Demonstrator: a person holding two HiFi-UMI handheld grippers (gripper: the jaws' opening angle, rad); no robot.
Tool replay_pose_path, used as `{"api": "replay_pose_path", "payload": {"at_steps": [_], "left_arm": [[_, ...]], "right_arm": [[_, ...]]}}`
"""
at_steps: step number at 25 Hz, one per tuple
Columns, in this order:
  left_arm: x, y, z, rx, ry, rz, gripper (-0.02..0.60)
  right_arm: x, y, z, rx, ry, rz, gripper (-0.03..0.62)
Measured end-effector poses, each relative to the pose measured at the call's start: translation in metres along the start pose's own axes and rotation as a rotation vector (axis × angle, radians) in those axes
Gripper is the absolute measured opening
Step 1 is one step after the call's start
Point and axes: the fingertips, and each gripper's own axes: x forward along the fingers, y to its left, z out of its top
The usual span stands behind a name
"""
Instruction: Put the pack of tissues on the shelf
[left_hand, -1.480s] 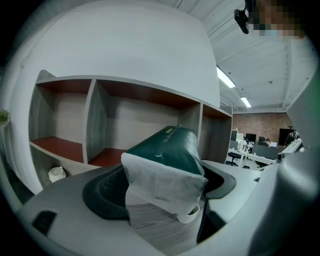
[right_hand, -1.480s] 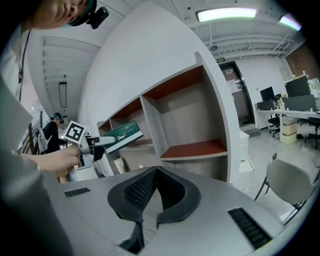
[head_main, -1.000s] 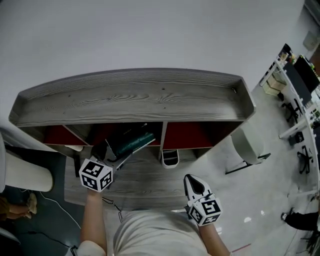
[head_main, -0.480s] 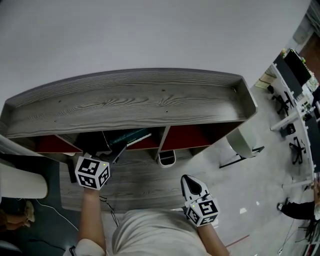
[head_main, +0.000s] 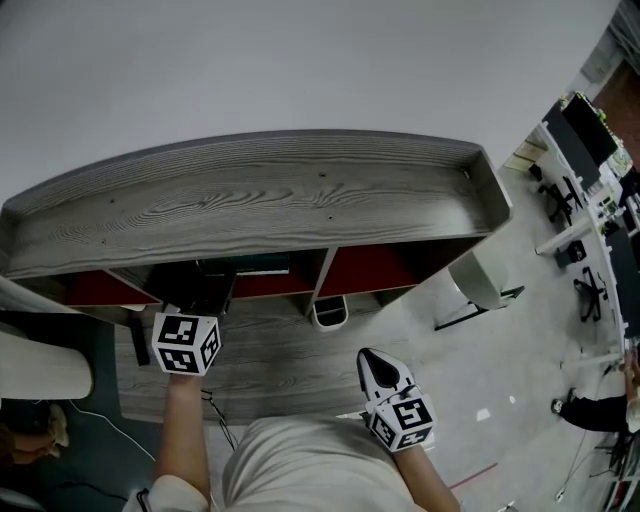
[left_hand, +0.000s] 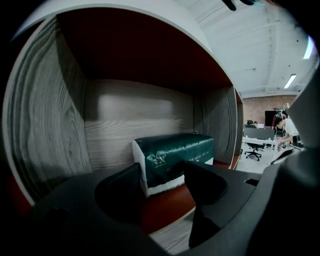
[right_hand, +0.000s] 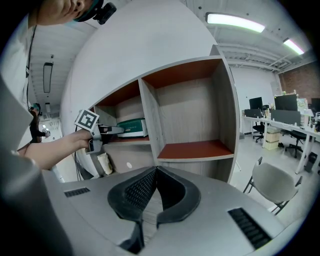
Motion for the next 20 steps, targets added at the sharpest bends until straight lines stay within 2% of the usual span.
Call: {"api": "replay_pose_path", "payload": {"at_steps": [4,8,11,20], "left_arm": [[0.003,-0.001,-0.001,0.019,0.017,0.014,0.281],[0.007,-0.016,0.0,0.105,0.04,-0.006,0.247],[0.018,-0.032,0.004,0.14,0.057,-0.022,0.244],[0.025,-0.034,0.006,0.132,0.07,0.002,0.252]], "right_arm": [[-0.003,-0.004,-0.003,0.003,0.005,-0.007,0.028],[-0.008,-0.006,-0.004,0.004,0.003,-0.012,0.028],[-0.011,-0.009,-0.004,0.006,0.0,-0.016,0.028],[-0.021,-0.023,-0.006,0.018,-0.009,-0.027,0.028]]}}
